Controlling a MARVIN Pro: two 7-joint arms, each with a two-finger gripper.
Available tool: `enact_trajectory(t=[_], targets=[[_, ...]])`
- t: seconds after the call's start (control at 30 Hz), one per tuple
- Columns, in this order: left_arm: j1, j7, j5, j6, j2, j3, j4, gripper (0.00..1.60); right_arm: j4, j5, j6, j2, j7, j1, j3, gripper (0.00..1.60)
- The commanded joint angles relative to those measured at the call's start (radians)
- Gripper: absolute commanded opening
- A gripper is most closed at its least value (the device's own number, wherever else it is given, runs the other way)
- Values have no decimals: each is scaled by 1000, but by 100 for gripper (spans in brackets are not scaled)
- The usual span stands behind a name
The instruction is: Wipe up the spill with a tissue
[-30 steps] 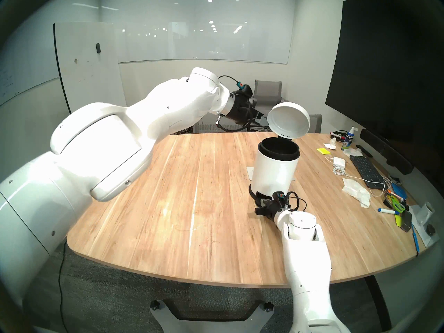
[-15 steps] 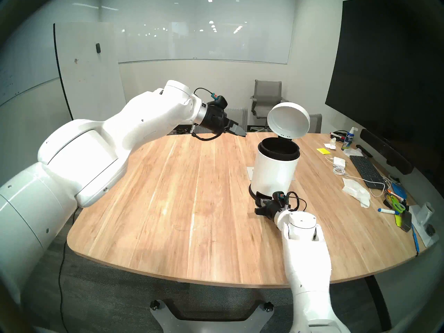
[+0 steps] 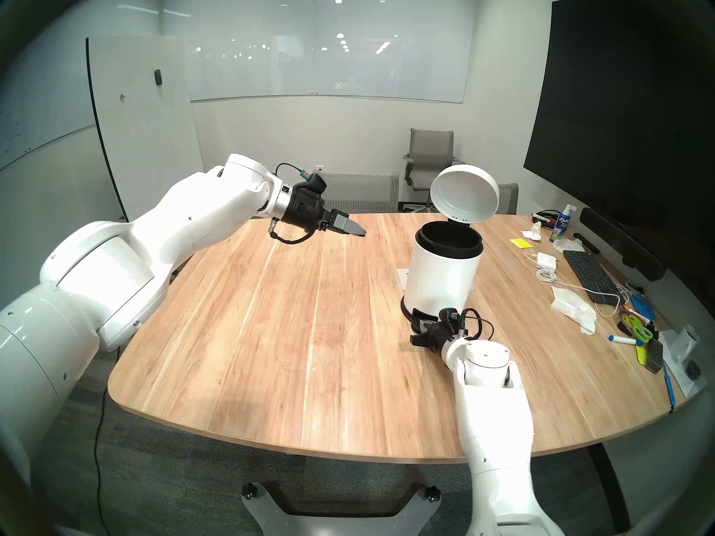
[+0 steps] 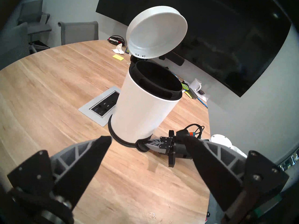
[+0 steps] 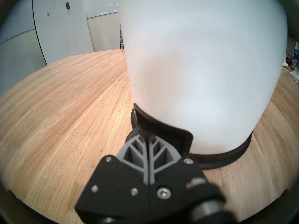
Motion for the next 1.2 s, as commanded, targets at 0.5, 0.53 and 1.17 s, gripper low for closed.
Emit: enact_trajectory(t=[0.5,0.53,1.17], targets=[[222,-108,-16,-83,267,5,-246,160,-2,-2,2,0,1,-16,0,0],[230,-111,-17,-88,273,4,-248,160,-6,-2,2,0,2,-17,0,0],[401,-115,-58,-187,453,-44,-537,160,-192,-16,28,-17,18,-87,-16,0]])
